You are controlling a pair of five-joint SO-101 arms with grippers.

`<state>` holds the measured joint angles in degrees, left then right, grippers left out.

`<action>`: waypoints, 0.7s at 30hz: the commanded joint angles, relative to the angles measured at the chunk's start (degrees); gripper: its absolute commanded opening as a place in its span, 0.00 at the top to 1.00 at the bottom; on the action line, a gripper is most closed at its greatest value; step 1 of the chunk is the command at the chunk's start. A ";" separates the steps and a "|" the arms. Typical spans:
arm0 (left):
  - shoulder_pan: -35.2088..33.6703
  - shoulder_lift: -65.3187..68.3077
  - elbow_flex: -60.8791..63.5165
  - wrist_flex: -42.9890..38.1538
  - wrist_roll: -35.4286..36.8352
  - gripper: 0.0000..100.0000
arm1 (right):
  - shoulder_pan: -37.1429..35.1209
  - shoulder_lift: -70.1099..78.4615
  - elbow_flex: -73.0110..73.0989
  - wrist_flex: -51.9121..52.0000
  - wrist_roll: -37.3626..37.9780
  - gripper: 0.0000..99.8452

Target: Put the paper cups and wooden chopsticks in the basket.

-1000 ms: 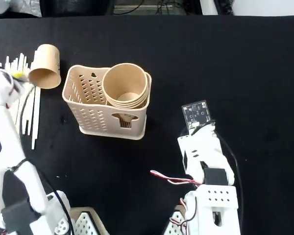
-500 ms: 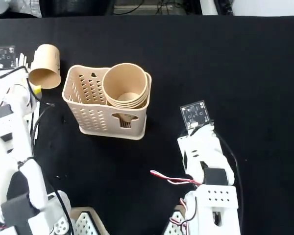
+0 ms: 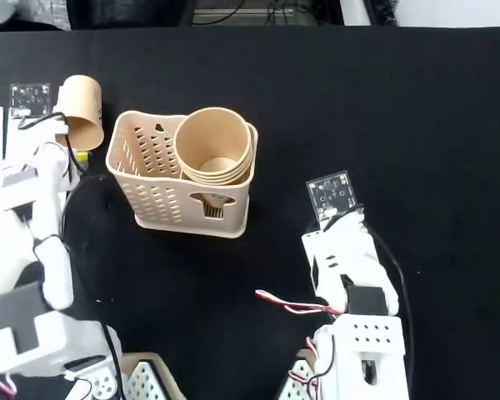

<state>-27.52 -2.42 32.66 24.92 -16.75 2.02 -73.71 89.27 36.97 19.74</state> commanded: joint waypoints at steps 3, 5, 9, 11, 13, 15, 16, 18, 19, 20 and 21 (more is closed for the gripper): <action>-1.45 2.90 -6.73 -1.05 3.96 0.73 | -0.09 -0.22 -0.22 -1.23 0.44 0.96; -1.36 3.69 -8.13 -1.23 6.42 0.73 | -0.09 -0.22 -0.22 -1.23 0.44 0.96; 0.22 3.96 -8.84 -3.34 11.52 0.73 | -0.09 -0.22 -0.22 -1.23 0.62 0.96; 1.10 4.31 -7.96 -6.77 11.78 0.73 | -0.09 -0.22 -0.22 -1.23 0.62 0.96; 1.89 4.48 -7.08 -9.85 11.52 0.73 | -0.09 -0.22 -0.22 -1.23 0.62 0.96; 2.07 5.54 -5.85 -12.13 11.52 0.73 | -0.09 -0.22 -0.22 -1.23 0.62 0.96; 2.42 6.33 -5.49 -13.27 11.52 0.74 | -0.09 -0.22 -0.22 -1.23 0.62 0.96; 2.51 8.44 -4.88 -16.26 11.43 0.77 | -0.09 -0.22 -0.22 -1.23 0.62 0.96; 2.51 10.02 -4.79 -18.20 11.43 0.78 | -0.09 -0.22 -0.22 -1.23 0.62 0.96; 2.42 11.60 -4.62 -20.13 11.43 0.80 | -0.09 -0.22 -0.22 -1.23 0.62 0.96; 2.42 13.19 -4.62 -22.07 11.43 0.81 | -0.09 -0.22 -0.22 -1.58 0.62 0.96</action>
<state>-25.67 8.92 28.35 7.96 -5.76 2.02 -73.71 89.27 36.97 19.74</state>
